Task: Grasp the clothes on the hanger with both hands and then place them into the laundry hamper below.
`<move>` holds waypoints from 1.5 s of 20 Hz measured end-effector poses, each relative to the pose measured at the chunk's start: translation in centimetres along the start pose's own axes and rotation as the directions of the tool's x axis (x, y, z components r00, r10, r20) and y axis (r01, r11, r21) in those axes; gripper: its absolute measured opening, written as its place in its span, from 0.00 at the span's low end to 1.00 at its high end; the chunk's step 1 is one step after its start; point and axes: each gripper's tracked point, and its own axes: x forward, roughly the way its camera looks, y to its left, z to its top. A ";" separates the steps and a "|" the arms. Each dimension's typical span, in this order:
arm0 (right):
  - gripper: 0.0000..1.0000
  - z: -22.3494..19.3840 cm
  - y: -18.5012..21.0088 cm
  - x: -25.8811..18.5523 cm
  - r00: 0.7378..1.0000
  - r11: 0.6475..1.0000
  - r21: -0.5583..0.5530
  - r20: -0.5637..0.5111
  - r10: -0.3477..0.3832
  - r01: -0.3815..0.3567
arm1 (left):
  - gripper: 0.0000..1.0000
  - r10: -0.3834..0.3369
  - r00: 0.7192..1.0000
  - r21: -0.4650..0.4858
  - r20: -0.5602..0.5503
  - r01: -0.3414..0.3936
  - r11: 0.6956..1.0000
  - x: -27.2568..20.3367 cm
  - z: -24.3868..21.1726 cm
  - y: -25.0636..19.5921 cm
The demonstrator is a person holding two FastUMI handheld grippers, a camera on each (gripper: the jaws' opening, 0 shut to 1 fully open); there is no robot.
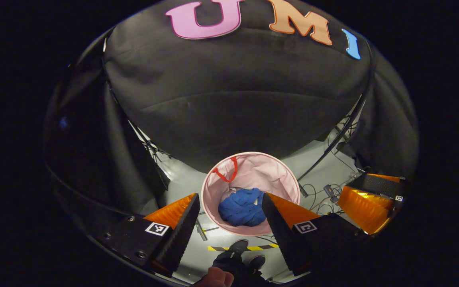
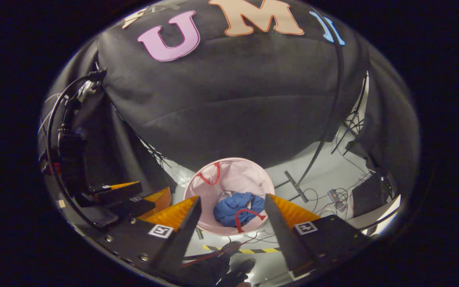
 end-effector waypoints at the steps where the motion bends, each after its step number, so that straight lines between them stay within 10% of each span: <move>1: 1.00 -0.1 0.0 -1.6 1.000 1.000 0.009 0.013 -0.005 0.005 | 0.98 0.008 1.000 -0.008 0.001 -0.008 1.000 -0.9 -0.5 0.2; 11: 1.00 -3.3 0.2 -8.1 1.000 1.000 -0.004 0.024 0.018 -0.018 | 0.97 0.006 0.997 -0.020 0.075 -0.004 1.000 -9.3 -1.6 1.0; 30: 0.99 5.1 8.3 -16.8 0.951 0.996 -0.081 0.309 -0.018 0.045 | 0.97 -0.051 0.922 0.033 0.383 0.042 0.999 -19.8 6.8 5.7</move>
